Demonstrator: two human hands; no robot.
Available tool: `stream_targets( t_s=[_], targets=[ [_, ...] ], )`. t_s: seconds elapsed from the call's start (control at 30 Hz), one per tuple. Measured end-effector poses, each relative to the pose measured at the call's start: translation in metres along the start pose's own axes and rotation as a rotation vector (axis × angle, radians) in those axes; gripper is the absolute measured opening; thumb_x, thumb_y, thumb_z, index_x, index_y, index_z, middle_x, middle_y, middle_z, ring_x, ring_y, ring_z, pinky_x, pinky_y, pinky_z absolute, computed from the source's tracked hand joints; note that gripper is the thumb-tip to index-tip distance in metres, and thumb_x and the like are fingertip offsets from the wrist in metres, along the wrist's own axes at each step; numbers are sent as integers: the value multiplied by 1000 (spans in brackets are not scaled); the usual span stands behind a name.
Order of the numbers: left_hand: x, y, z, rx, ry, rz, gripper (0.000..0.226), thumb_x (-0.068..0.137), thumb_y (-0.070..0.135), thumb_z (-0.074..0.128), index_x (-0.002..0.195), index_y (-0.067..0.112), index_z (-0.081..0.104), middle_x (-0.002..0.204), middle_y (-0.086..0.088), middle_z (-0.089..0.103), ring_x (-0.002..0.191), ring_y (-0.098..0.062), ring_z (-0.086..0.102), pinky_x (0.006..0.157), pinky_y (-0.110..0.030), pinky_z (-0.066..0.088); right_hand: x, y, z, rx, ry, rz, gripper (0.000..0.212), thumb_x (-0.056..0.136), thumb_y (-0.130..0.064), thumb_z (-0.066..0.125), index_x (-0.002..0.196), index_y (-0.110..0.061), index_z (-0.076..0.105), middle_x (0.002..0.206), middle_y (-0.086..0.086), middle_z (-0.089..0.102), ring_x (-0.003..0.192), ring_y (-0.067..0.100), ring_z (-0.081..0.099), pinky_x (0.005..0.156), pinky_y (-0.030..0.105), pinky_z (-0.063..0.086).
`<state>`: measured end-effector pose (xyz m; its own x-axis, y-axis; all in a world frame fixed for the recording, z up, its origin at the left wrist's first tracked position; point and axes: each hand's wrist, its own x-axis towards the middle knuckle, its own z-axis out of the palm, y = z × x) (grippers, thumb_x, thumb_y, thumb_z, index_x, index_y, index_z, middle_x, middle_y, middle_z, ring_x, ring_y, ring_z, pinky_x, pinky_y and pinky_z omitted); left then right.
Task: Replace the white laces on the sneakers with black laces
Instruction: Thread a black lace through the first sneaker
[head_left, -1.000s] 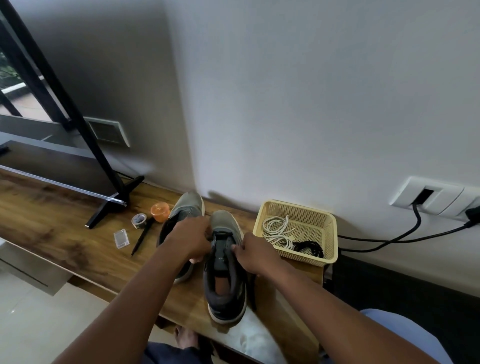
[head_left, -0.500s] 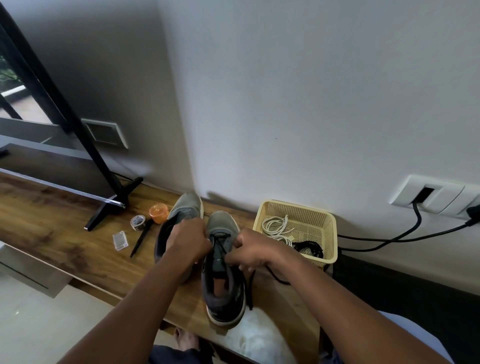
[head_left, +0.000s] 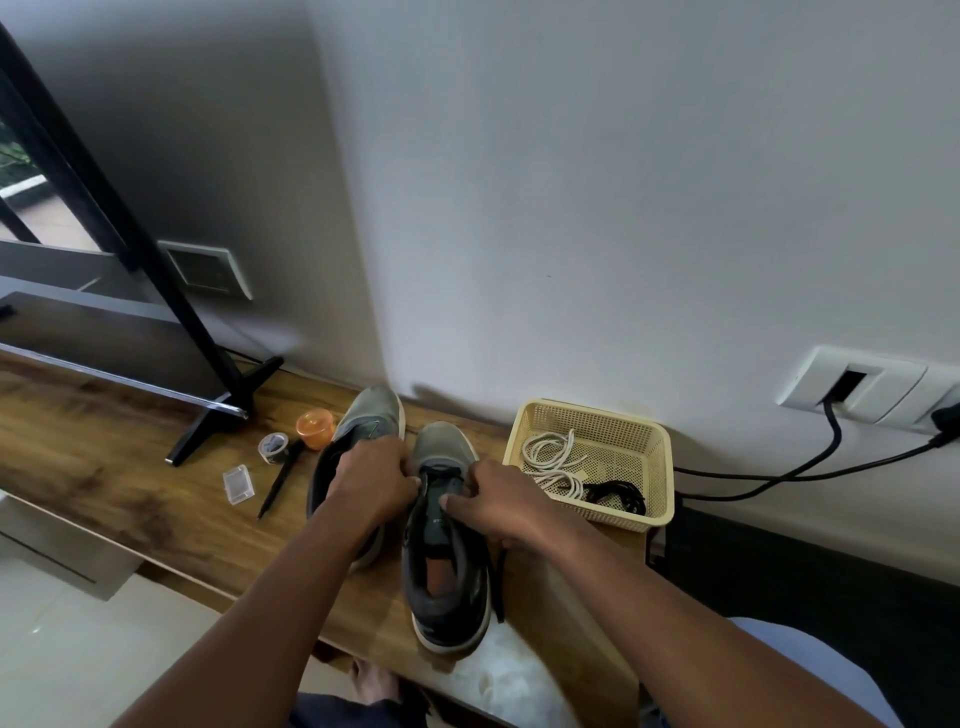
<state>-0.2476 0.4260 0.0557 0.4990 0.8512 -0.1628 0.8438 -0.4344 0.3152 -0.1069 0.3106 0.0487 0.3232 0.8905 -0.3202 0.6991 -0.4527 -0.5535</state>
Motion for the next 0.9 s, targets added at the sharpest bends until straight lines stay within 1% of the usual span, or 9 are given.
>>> stream_targets(
  t_s=[0.07, 0.13, 0.2, 0.33, 0.43, 0.5, 0.6, 0.73, 0.9],
  targets=[
    [-1, 1, -1, -22, 16, -24, 15, 88, 27, 73, 76, 25, 65, 81, 4, 67, 81, -18, 65, 68, -30, 49, 2, -1, 4, -21, 11, 11, 41, 94, -49, 64, 103, -9, 64, 98, 13, 72, 88, 33, 72, 72, 41, 59],
    [-3, 2, -1, -35, 39, -53, 7, 84, 22, 69, 78, 20, 70, 82, 0, 71, 79, -22, 67, 72, -34, 57, 4, 0, 4, 38, -16, 33, 32, 94, -40, 65, 94, -7, 65, 81, 13, 72, 74, 31, 74, 64, 40, 61],
    [-3, 3, 0, -45, 54, -59, 8, 83, 18, 65, 78, 16, 71, 80, -3, 71, 77, -24, 67, 73, -36, 59, 6, 3, 4, 41, -22, 38, 23, 92, -31, 65, 92, -8, 63, 73, 11, 69, 70, 30, 74, 59, 39, 61],
    [2, 3, 1, -62, 53, -66, 14, 89, 19, 62, 83, 14, 74, 83, -4, 72, 81, -25, 67, 71, -31, 51, 8, 7, 7, 41, 28, 74, 22, 88, -21, 68, 102, -5, 64, 78, 12, 73, 69, 30, 76, 61, 43, 65],
    [4, 1, 2, -70, 44, -84, 15, 91, 19, 60, 88, 13, 74, 84, -4, 71, 81, -25, 66, 70, -30, 47, 10, 8, 8, 77, -34, 97, 11, 84, -10, 69, 89, -1, 70, 66, 11, 73, 58, 27, 75, 50, 38, 63],
    [5, 1, 3, -64, 43, -65, 17, 95, 26, 60, 101, 16, 72, 95, -5, 72, 89, -26, 65, 74, -31, 46, 10, 8, 7, 86, -56, 94, 9, 80, -12, 70, 81, -3, 71, 59, 7, 72, 54, 24, 73, 47, 38, 62],
    [6, 1, 3, -37, 2, 29, 32, 96, 37, 66, 126, 28, 64, 119, -5, 72, 111, -28, 65, 89, -34, 48, 8, 5, 0, 55, -99, 102, 16, 75, -28, 73, 76, -12, 69, 49, 0, 65, 46, 20, 67, 38, 27, 51],
    [7, 2, 6, 15, -31, 77, 28, 91, 35, 67, 119, 34, 68, 122, 2, 74, 113, -22, 66, 90, -31, 48, 8, -2, -10, 106, -211, 152, 27, 67, -31, 68, 86, -13, 73, 63, 6, 69, 52, 23, 66, 43, 26, 48],
    [6, 8, 6, 48, -16, 118, 28, 86, 25, 65, 111, 37, 69, 123, -4, 67, 109, -28, 66, 86, -35, 53, 9, -1, -11, 198, -280, 158, 33, 68, -26, 63, 95, -10, 74, 76, 11, 77, 63, 27, 76, 54, 31, 50]
  ],
)
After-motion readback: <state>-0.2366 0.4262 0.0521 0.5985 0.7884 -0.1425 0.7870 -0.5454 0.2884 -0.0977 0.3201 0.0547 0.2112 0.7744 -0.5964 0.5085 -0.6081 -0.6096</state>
